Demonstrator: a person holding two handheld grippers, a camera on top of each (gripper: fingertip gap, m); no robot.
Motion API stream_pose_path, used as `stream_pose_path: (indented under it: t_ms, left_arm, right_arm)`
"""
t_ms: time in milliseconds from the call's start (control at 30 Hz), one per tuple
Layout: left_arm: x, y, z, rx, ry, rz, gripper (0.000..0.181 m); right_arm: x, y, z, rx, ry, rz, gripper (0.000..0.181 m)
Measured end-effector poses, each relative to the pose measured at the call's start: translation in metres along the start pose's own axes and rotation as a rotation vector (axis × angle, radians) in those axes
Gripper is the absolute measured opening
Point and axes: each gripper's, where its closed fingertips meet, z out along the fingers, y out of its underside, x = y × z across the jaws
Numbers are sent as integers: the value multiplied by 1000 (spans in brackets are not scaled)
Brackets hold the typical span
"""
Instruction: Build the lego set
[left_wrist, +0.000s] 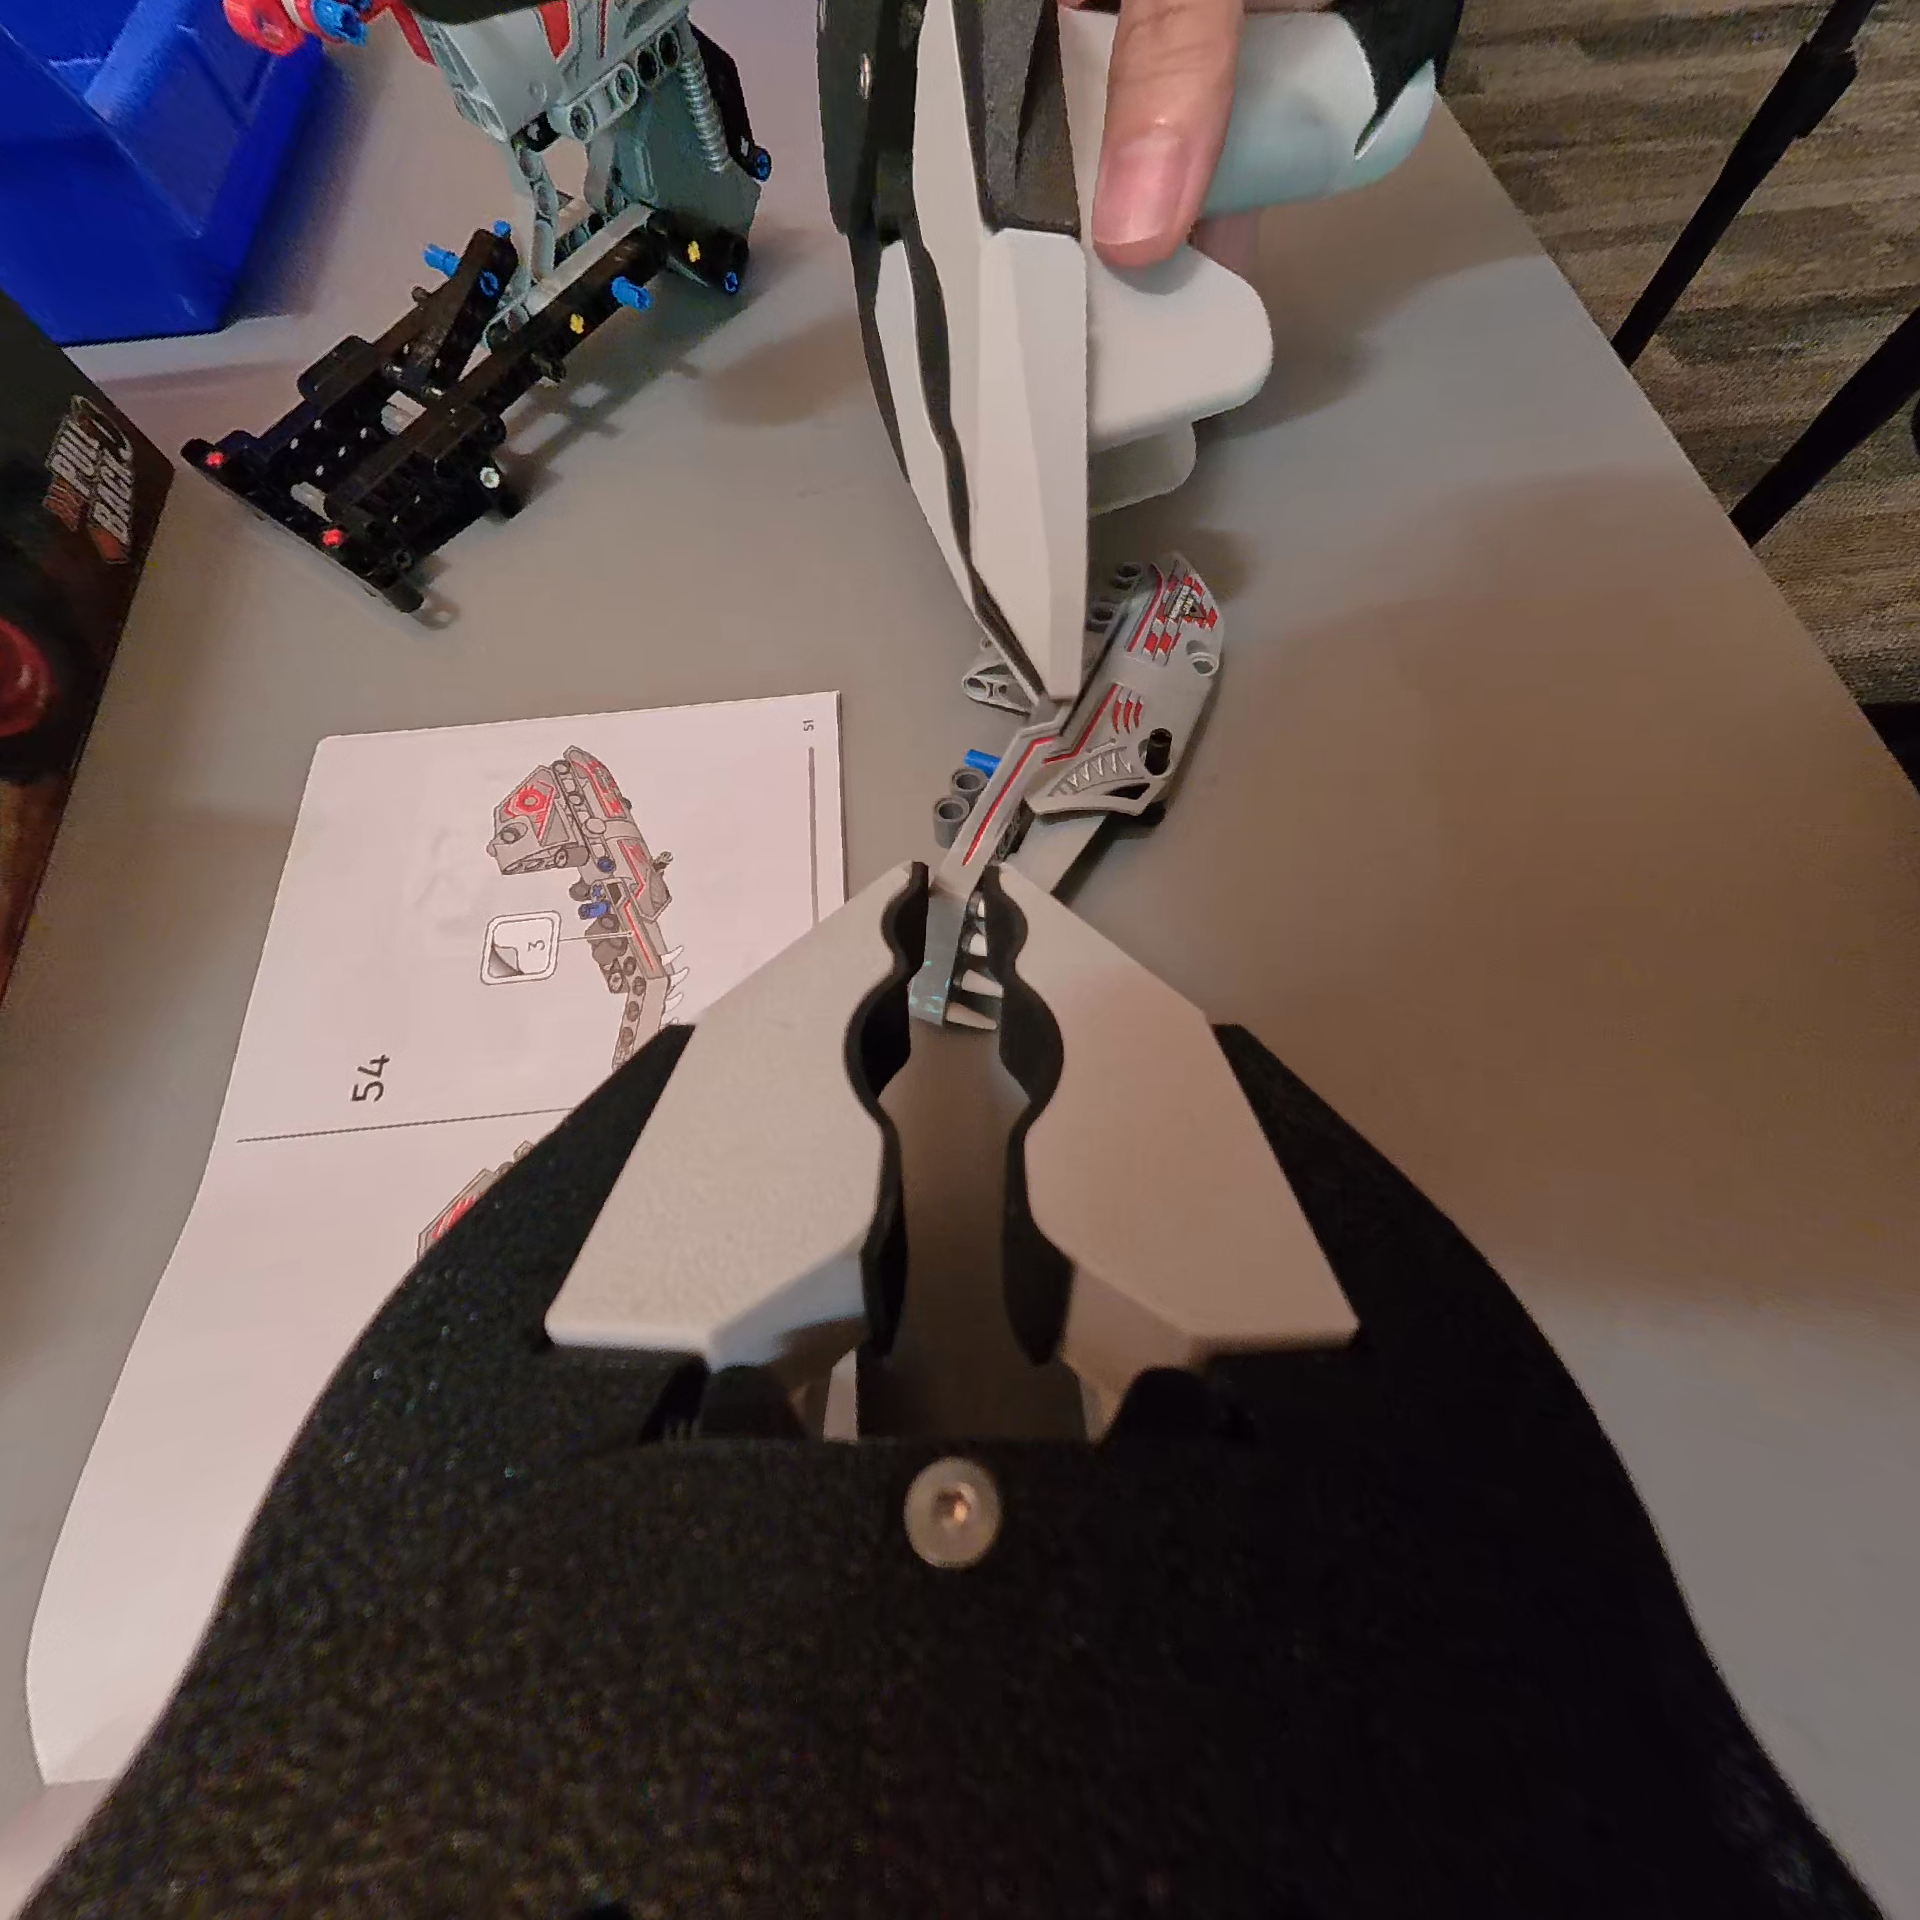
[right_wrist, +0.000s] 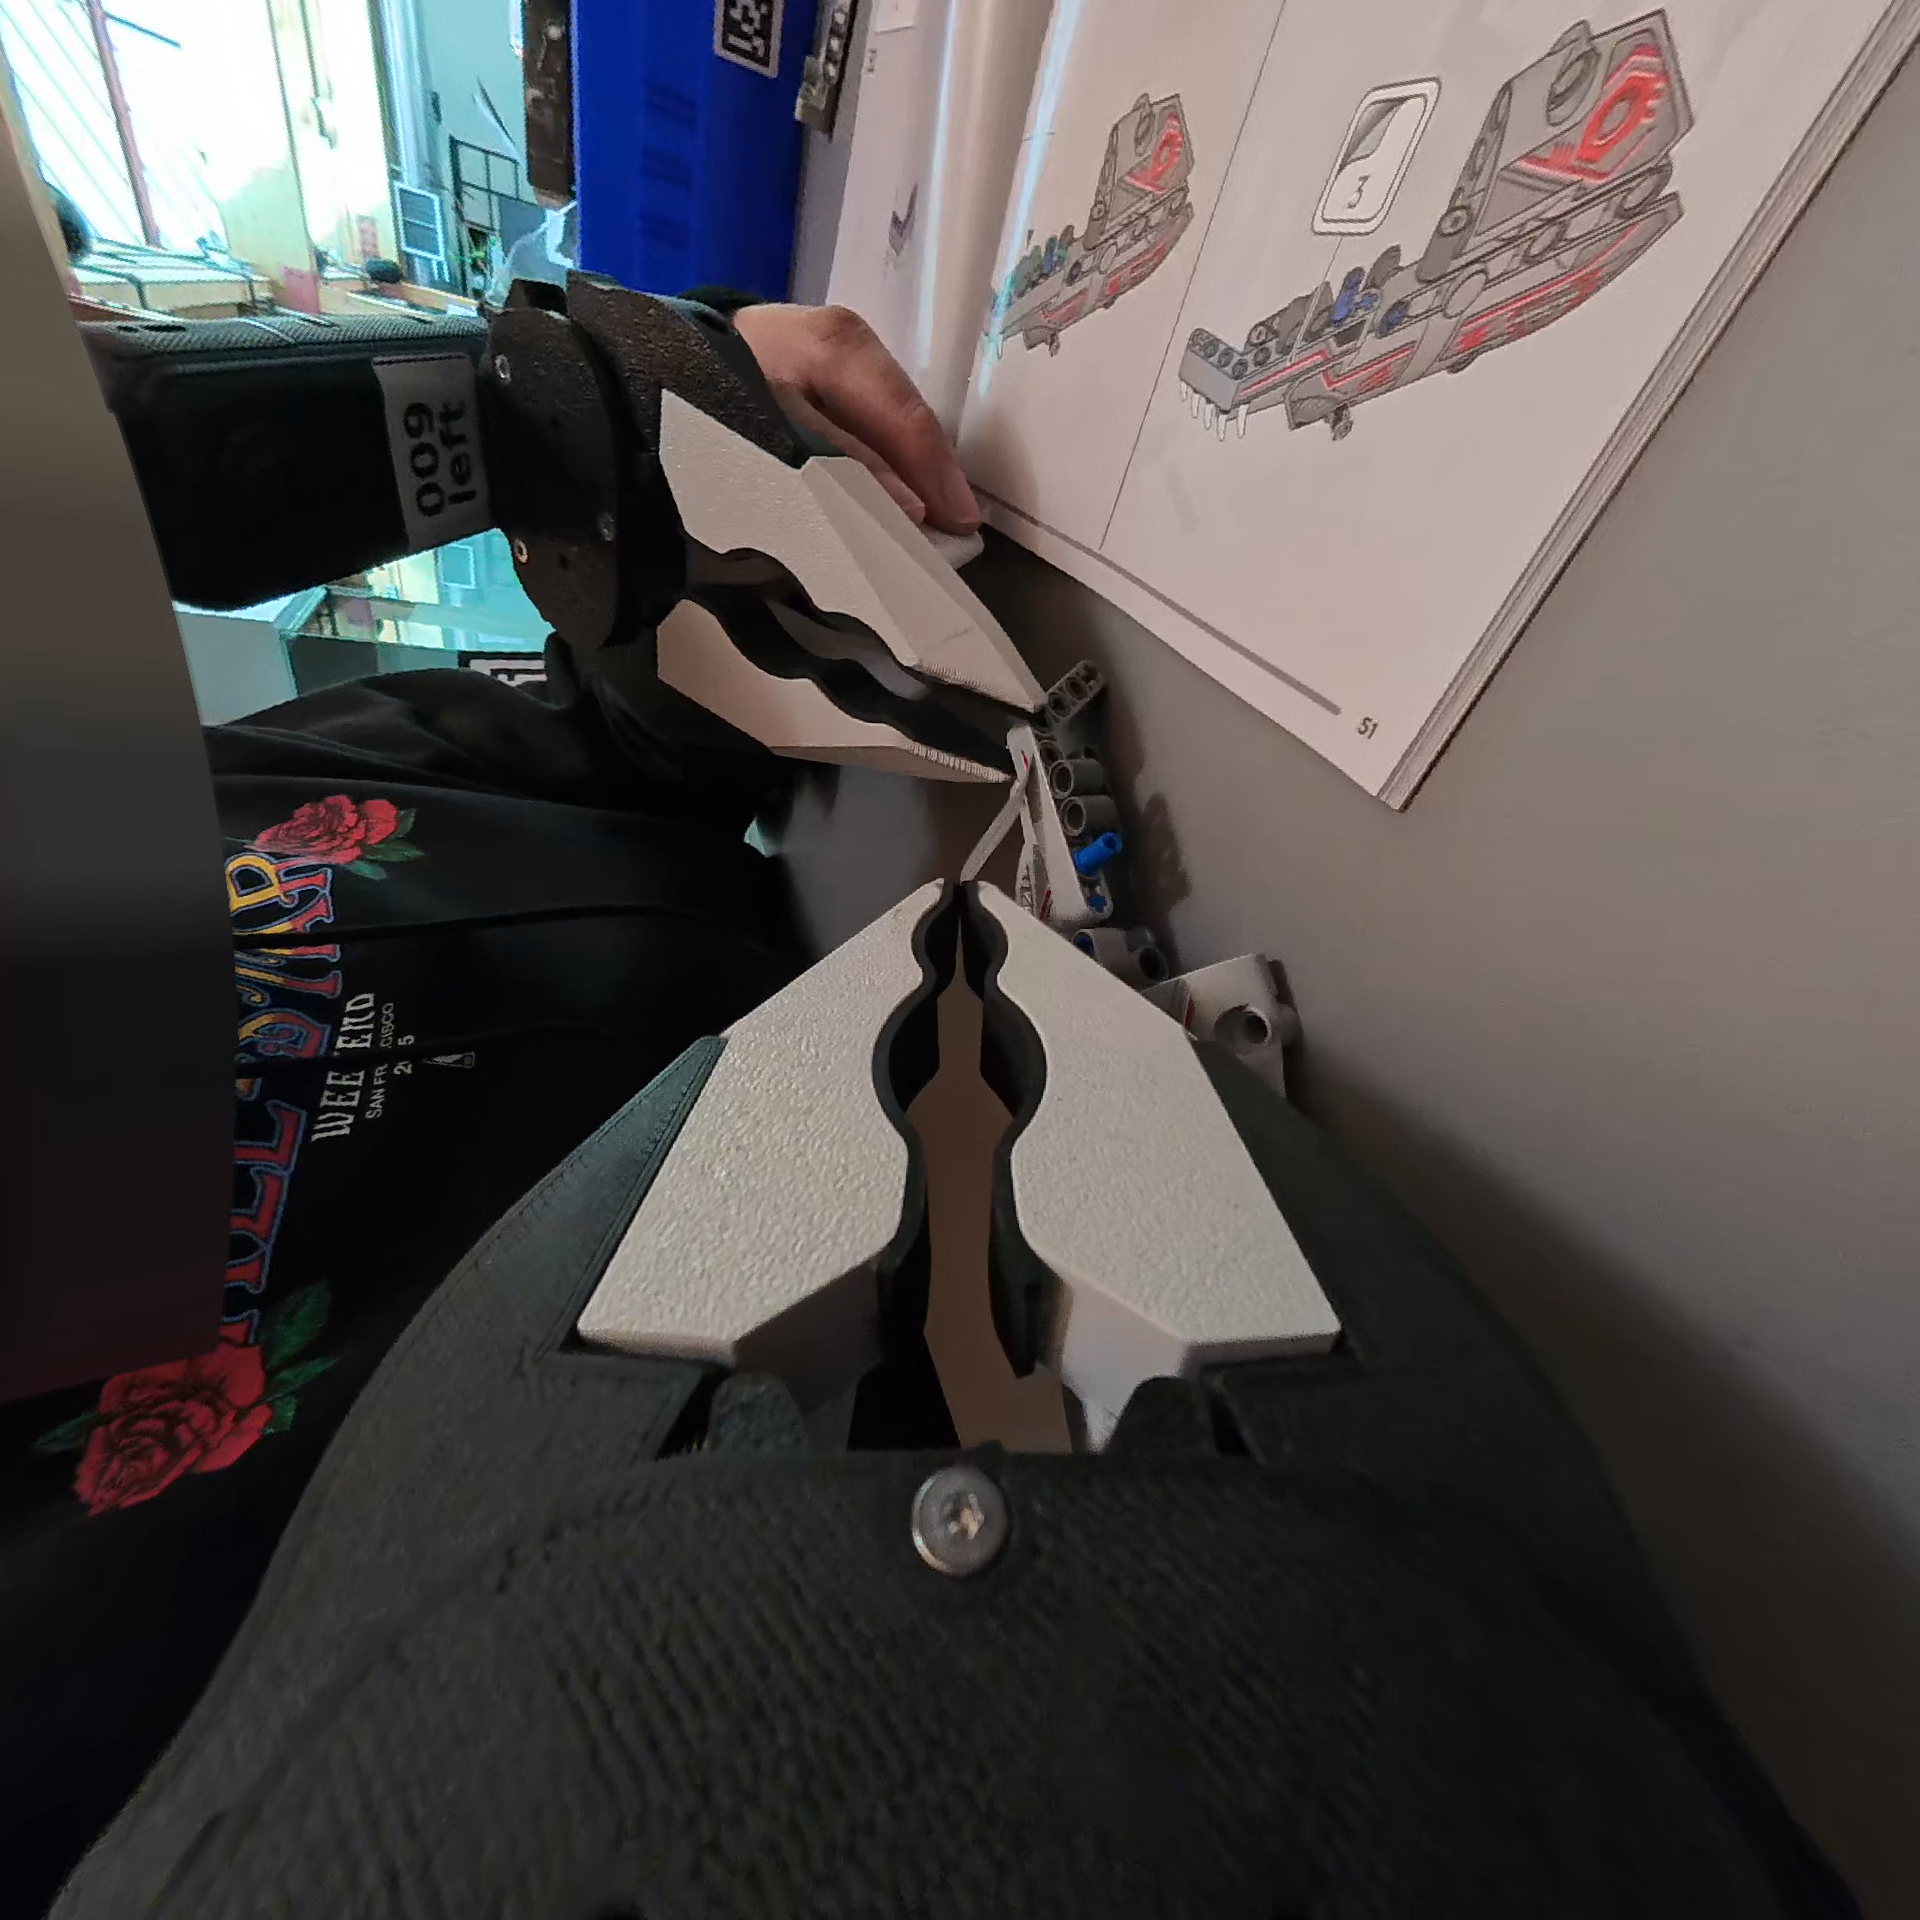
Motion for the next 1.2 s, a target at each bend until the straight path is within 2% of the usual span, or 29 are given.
stream_pose_path:
  t_ms: [1200]
  left_arm:
    - [2, -1, 2, -1, 0, -20, 9]
  right_arm:
    - [-14, -13, -2, 82, -95, -27, 0]
